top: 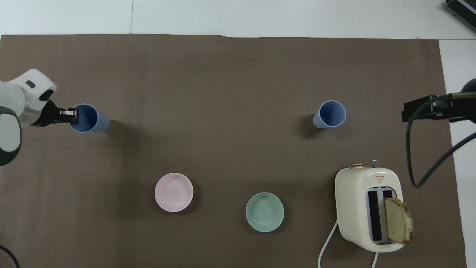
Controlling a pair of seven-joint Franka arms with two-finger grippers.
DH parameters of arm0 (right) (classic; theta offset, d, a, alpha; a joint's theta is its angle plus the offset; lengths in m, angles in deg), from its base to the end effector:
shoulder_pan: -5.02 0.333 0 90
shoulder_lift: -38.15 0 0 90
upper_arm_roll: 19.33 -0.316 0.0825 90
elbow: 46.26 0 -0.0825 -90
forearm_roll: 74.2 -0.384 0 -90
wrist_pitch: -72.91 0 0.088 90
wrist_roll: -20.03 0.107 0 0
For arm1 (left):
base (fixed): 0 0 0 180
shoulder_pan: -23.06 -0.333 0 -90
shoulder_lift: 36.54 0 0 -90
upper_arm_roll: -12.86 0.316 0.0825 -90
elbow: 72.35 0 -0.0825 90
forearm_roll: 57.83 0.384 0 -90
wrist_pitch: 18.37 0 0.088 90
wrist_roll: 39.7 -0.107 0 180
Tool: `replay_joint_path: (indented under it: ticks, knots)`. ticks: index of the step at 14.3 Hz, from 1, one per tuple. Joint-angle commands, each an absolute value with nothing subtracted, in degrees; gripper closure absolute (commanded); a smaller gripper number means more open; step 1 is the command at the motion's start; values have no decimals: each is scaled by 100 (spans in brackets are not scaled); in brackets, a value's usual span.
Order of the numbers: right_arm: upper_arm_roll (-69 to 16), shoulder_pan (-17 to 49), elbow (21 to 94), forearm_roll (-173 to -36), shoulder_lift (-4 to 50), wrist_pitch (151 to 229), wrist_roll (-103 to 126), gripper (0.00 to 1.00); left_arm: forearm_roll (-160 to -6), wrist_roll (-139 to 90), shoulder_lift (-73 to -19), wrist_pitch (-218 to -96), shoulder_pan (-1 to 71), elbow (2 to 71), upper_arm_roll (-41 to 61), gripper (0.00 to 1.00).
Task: Stack blue cups with both arms
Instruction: 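Carry the blue cup with the left gripper toward the table center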
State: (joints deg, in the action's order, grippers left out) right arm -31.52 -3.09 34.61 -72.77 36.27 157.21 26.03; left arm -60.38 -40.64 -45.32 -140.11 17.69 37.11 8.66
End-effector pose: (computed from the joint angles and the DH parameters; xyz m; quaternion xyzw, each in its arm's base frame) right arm 0.5529 0.0341 0.6723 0.9997 -0.0183 0.0146 0.0077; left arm 0.6013 0.0118 0.4226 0.9991 0.0137 0.0311 0.0243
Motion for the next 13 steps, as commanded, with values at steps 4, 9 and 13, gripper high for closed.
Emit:
replay_joint_path:
  ticks: [4,9,13]
  knots:
    - [-3181,-421,3583,-7402,3744,15711,2451,0,-6055,-2330,-4506,-13545,2883,3287,917,100]
    - [-3181,-421,3583,-7402,3744,15711,2451,0,-6020,-738,-4506,-13684,4009,3251,909,100]
    - [-3181,-421,3583,-7402,3744,15702,2451,0,-6020,-174,-4603,-14009,4615,3251,908,100]
